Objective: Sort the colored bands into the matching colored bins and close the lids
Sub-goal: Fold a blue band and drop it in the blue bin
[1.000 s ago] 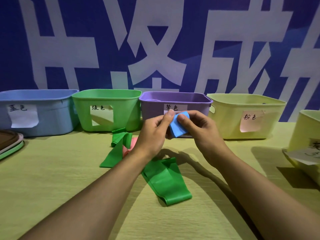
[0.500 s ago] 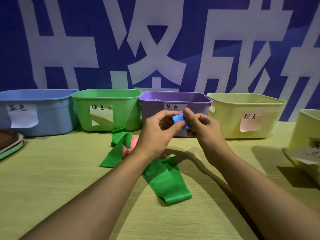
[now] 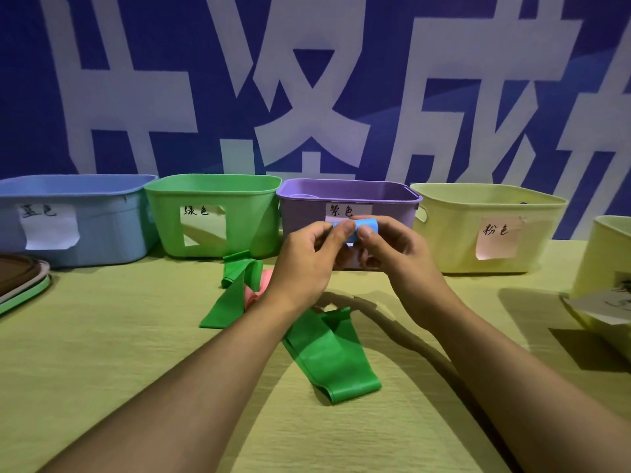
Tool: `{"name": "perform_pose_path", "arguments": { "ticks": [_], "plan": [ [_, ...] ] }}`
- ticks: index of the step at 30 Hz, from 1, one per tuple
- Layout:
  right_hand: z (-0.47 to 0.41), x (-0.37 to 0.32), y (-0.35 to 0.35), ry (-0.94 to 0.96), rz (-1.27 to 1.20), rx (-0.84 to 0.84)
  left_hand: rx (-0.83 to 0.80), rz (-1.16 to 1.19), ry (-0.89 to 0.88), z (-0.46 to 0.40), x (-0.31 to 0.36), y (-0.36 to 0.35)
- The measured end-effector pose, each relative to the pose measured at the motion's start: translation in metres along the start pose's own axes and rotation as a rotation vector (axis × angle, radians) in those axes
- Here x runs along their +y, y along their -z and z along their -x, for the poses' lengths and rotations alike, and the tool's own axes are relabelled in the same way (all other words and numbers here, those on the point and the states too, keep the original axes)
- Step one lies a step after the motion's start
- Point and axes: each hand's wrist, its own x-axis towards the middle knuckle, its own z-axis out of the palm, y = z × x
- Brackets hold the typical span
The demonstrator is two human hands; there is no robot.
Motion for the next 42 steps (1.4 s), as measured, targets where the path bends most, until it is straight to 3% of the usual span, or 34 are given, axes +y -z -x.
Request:
{"name": "perform_pose_path", "arguments": {
  "ticks": [14, 18, 22, 31, 34, 42],
  "plan": [
    [-0.003, 0.004, -0.009, -0.077, -0.212, 0.077, 0.015, -0.003, 0.040, 0.001, -0.004, -0.002],
    [-0.006, 0.004, -0.004, -0.141, -0.273, 0.111, 0.034, -0.016, -0.080, 0.001, -0.005, 0.000],
    [-0.005, 0.002, -0.002, -0.233, -0.311, 0.107, 0.020, -0.219, -0.294, 0.001, -0.008, -0.001],
    [-0.002, 0.005, -0.010, -0.243, -0.080, 0.209, 0.121, -0.489, -0.505, -0.001, -0.011, 0.007],
    [-0.002, 0.003, -0.013, -0.241, -0.109, 0.207, 0.141, -0.470, -0.434, -0.001, -0.012, 0.006],
    [0.010, 0.002, -0.029, -0.157, -0.038, 0.119, 0.316, -0.258, -0.001, 0.005, -0.013, 0.011]
  ]
}}
